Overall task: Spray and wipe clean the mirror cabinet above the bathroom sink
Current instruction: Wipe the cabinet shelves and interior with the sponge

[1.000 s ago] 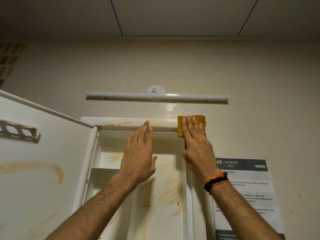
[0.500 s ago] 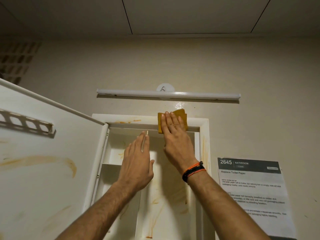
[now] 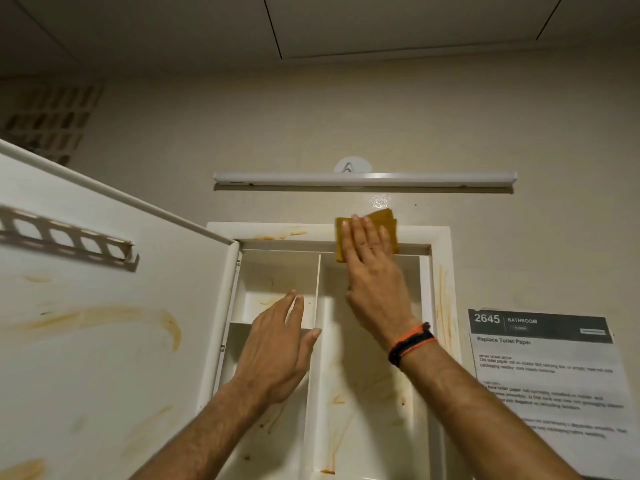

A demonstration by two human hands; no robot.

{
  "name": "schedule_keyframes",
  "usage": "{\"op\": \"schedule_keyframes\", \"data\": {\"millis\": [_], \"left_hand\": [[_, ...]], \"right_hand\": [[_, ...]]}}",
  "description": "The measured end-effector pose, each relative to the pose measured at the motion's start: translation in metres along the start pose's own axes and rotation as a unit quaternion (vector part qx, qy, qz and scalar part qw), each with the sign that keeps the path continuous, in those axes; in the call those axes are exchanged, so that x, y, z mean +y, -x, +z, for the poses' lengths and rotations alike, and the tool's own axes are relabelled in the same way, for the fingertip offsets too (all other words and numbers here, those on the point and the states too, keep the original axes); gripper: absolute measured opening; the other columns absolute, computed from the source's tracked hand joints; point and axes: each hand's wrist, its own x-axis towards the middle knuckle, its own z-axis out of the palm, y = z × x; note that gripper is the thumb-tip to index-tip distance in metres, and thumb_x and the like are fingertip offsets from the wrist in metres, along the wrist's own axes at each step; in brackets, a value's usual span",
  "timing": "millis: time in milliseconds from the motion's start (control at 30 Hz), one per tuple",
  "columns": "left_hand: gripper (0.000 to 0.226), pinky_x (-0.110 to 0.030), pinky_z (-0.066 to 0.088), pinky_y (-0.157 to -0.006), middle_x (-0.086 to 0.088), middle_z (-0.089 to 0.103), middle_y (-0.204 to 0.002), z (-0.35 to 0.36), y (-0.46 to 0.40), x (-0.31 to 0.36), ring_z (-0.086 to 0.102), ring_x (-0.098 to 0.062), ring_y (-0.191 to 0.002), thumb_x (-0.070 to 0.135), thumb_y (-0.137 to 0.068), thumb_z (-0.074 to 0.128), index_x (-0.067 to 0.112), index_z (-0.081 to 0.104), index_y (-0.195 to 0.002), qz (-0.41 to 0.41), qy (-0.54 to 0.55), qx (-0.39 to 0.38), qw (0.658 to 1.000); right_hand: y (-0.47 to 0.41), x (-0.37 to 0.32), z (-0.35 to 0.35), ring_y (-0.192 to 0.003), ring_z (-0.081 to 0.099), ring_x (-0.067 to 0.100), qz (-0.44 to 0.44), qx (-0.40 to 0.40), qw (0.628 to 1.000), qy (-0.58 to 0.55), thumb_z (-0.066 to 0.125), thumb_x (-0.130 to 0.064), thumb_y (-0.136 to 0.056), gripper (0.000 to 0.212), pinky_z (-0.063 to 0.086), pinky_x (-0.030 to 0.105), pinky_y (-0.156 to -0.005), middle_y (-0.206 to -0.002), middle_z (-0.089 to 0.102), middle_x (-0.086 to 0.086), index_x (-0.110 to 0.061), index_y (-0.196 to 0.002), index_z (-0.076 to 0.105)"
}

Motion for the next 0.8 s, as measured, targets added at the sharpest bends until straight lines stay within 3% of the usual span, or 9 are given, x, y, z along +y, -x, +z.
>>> {"op": "schedule_keyframes", "data": {"millis": [100, 233, 367, 533, 633, 800], "left_hand": [[0.064, -0.03, 0.009, -0.121, -0.005, 0.019, -0.162, 0.004, 0.003, -0.008, 0.016, -0.016, -0.149, 0.05, -0.102, 0.018, 0.014, 0.02, -0.155, 0.015, -0.013, 0.005, 1.0], [0.073, -0.029, 0.006, -0.12, -0.002, 0.021, -0.162, 0.006, 0.006, -0.011, 0.016, -0.015, -0.149, 0.057, -0.098, 0.004, 0.016, 0.02, -0.155, 0.021, -0.031, 0.005, 0.999], [0.079, -0.032, 0.003, -0.122, 0.001, 0.012, -0.164, 0.006, 0.007, -0.011, 0.007, -0.015, -0.15, 0.062, -0.093, -0.008, 0.02, 0.01, -0.157, 0.008, -0.039, -0.014, 0.999], [0.077, -0.032, -0.003, -0.122, 0.005, 0.004, -0.165, 0.006, 0.009, -0.011, -0.001, -0.011, -0.151, 0.062, -0.09, -0.007, 0.024, 0.001, -0.157, 0.0, -0.034, -0.03, 0.999], [0.078, -0.035, 0.0, -0.122, 0.005, 0.004, -0.164, 0.006, 0.008, -0.009, 0.0, -0.012, -0.15, 0.061, -0.09, -0.01, 0.024, 0.002, -0.157, -0.001, -0.048, -0.028, 0.998], [0.067, -0.038, 0.005, -0.121, 0.004, 0.005, -0.164, 0.006, 0.007, -0.008, 0.002, -0.013, -0.15, 0.056, -0.099, 0.004, 0.023, 0.005, -0.157, -0.004, -0.056, -0.039, 0.998]], "right_hand": [[-0.017, -0.032, 0.015, -0.148, -0.016, 0.031, -0.028, -0.019, 0.999, 0.004, 0.005, -0.007, -0.084, 0.07, -0.018, 0.042, -0.117, -0.16, -0.016, 0.017, -0.007, -0.152, -0.013], [-0.024, -0.037, 0.02, -0.148, -0.017, 0.03, -0.054, -0.035, 0.998, 0.009, 0.002, -0.006, -0.084, 0.069, -0.015, 0.042, -0.119, -0.16, -0.016, 0.016, -0.006, -0.152, -0.014], [-0.008, -0.009, 0.011, -0.148, -0.017, 0.026, -0.048, -0.018, 0.999, 0.005, 0.01, -0.007, -0.092, 0.064, -0.018, 0.038, -0.117, -0.16, -0.016, 0.013, -0.01, -0.152, -0.011], [0.013, 0.018, -0.003, -0.149, 0.006, 0.03, 0.012, 0.037, 0.999, -0.015, 0.046, 0.006, -0.085, 0.075, 0.002, 0.045, -0.12, -0.16, 0.012, 0.015, -0.006, -0.152, 0.017], [0.003, 0.007, -0.002, -0.148, 0.012, 0.034, 0.013, 0.03, 0.999, -0.002, 0.052, 0.001, -0.084, 0.075, 0.004, 0.047, -0.12, -0.158, 0.017, 0.02, -0.003, -0.152, 0.021], [-0.026, -0.033, 0.014, -0.149, -0.009, 0.031, -0.049, -0.008, 0.999, 0.02, 0.019, -0.011, -0.094, 0.065, -0.012, 0.045, -0.12, -0.161, -0.008, 0.018, -0.008, -0.153, -0.008]]}}
